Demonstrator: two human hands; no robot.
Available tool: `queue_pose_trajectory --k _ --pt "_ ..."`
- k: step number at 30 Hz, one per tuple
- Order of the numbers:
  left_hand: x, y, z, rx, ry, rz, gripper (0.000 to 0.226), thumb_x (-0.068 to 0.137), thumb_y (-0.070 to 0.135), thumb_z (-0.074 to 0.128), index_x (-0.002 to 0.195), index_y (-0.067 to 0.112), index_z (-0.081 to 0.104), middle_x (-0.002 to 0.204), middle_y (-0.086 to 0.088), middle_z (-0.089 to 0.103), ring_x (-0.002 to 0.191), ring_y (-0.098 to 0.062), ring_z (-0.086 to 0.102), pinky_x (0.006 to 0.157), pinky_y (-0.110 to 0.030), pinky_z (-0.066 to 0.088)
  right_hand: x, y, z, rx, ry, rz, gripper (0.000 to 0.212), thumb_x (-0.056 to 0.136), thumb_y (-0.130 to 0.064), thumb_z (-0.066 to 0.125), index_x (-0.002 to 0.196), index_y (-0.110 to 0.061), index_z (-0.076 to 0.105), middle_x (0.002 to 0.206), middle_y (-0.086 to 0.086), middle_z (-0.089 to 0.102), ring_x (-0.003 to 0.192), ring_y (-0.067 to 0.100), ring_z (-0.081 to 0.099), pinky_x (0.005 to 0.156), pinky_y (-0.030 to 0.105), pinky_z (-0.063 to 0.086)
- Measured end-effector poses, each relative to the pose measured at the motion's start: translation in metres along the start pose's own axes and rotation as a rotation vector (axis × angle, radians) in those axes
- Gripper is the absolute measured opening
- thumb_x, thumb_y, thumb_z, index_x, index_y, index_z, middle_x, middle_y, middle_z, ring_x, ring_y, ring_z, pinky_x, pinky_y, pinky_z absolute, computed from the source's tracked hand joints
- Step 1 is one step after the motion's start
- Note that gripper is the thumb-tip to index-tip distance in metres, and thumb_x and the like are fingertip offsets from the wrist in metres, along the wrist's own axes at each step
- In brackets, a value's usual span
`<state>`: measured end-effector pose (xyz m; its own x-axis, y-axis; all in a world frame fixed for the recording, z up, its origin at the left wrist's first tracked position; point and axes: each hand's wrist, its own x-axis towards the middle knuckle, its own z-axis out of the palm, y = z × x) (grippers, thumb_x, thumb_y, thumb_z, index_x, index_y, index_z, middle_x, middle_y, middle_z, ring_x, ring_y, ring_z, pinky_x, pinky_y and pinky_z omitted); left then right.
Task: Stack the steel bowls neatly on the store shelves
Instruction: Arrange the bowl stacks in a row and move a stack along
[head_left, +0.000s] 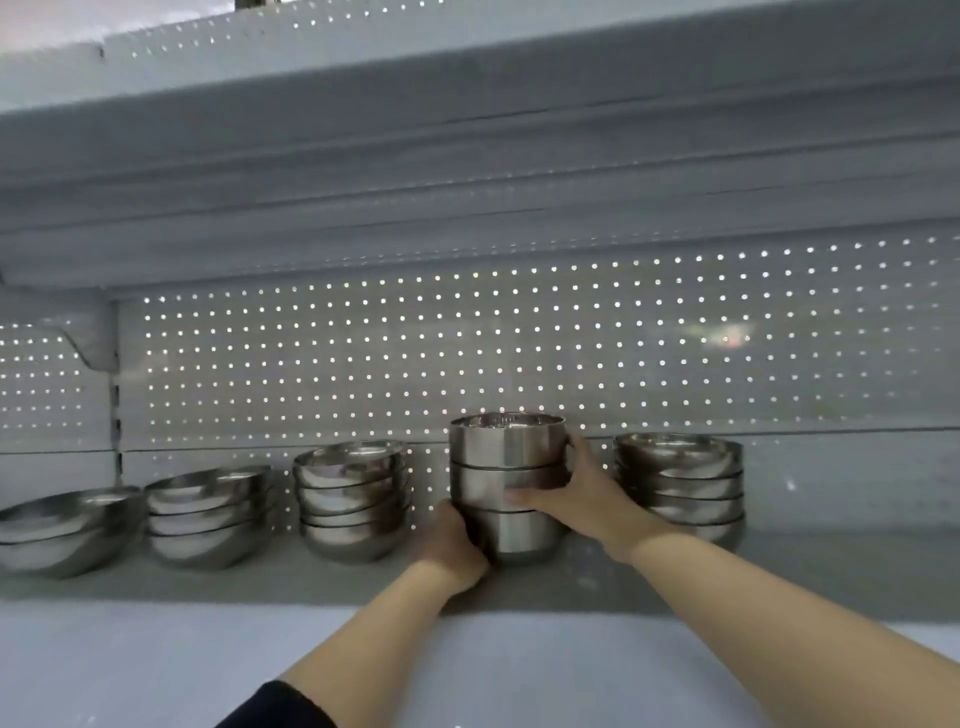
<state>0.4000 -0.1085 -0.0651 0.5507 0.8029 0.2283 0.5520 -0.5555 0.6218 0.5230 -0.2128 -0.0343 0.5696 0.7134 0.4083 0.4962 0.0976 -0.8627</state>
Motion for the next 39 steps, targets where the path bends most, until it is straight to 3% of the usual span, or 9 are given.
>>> queue_pose_trajectory --k 6,10,14,20,24,27,31,36,39 --pt "0.007 0.0 0.005 -0.011 0.06 0.01 0.044 0.077 0.007 0.06 0.119 0.006 0.044 0.122 -0.013 0.059 0.115 -0.028 0.055 0.095 -0.034 0.047 0.0 0.0 0.0 0.07 0.011 0.002 0.083 0.058 -0.026 0.09 0.117 -0.038 0.033 0.098 -0.029 0.047 0.088 -0.009 0.05 0.068 0.007 0.04" --pt "0.006 0.008 -0.004 0.005 0.128 0.06 0.036 0.079 0.009 0.055 0.115 0.007 0.049 0.12 -0.013 0.06 0.113 -0.029 0.056 0.089 -0.03 0.047 -0.007 -0.011 -0.007 0.109 0.029 -0.01 0.074 0.058 -0.021 0.09 0.11 -0.036 0.04 0.11 -0.013 0.06 0.095 0.002 0.059 0.076 0.018 0.049" --pt "-0.014 0.037 -0.027 -0.009 0.139 0.111 0.037 0.077 0.015 0.064 0.11 0.006 0.049 0.112 -0.013 0.063 0.105 -0.029 0.059 0.079 -0.03 0.046 -0.021 -0.042 -0.031 0.108 0.042 -0.057 0.067 0.058 -0.022 0.09 0.099 -0.039 0.041 0.101 -0.013 0.06 0.089 0.001 0.06 0.066 0.017 0.05" --pt "-0.078 0.096 -0.046 -0.02 0.218 0.269 0.043 0.071 0.017 0.073 0.108 0.011 0.052 0.099 -0.008 0.067 0.09 -0.027 0.062 0.066 -0.025 0.04 -0.071 -0.09 -0.098 0.013 0.132 -0.069 0.092 0.054 -0.037 0.089 0.13 -0.034 0.038 0.111 -0.011 0.06 0.099 0.013 0.062 0.082 0.031 0.055" --pt "-0.13 0.161 -0.022 0.005 0.213 0.39 0.041 0.071 0.017 0.072 0.108 0.013 0.055 0.095 -0.005 0.067 0.089 -0.027 0.062 0.063 -0.028 0.045 -0.121 -0.097 -0.177 0.037 0.139 -0.012 0.084 0.06 -0.029 0.088 0.129 -0.031 0.04 0.115 -0.002 0.062 0.096 0.016 0.064 0.063 0.026 0.053" --pt "-0.167 0.224 0.021 -0.031 0.175 0.464 0.032 0.073 0.02 0.069 0.102 0.012 0.057 0.096 -0.006 0.068 0.093 -0.029 0.062 0.076 -0.035 0.051 -0.164 -0.091 -0.256 0.009 0.174 0.03 0.089 0.063 -0.027 0.086 0.135 -0.032 0.034 0.114 -0.003 0.063 0.096 0.015 0.063 0.076 0.037 0.054" --pt "-0.221 0.323 0.095 -0.135 0.096 0.592 0.024 0.069 0.022 0.074 0.083 0.017 0.055 0.077 0.002 0.061 0.078 -0.021 0.057 0.056 -0.026 0.037 -0.228 -0.073 -0.377 -0.054 0.295 0.072 0.095 0.06 -0.032 0.088 0.138 -0.033 0.033 0.121 -0.004 0.06 0.104 0.017 0.06 0.089 0.044 0.05" --pt "-0.285 0.457 0.201 -0.346 -0.138 0.694 0.034 0.069 0.015 0.078 0.066 0.025 0.045 0.067 0.007 0.055 0.073 -0.02 0.056 0.064 -0.027 0.043 -0.306 -0.048 -0.532 -0.143 0.473 0.109 0.096 0.054 -0.033 0.089 0.134 -0.034 0.037 0.123 -0.003 0.06 0.102 0.015 0.061 0.073 0.034 0.054" --pt "-0.317 0.528 0.259 -0.426 -0.267 0.754 0.032 0.068 0.017 0.08 0.079 0.026 0.051 0.082 0.006 0.06 0.082 -0.016 0.058 0.067 -0.025 0.045 -0.346 -0.033 -0.616 -0.212 0.572 0.157 0.111 0.054 -0.035 0.089 0.144 -0.034 0.024 0.138 -0.002 0.048 0.113 0.02 0.056 0.083 0.039 0.052"
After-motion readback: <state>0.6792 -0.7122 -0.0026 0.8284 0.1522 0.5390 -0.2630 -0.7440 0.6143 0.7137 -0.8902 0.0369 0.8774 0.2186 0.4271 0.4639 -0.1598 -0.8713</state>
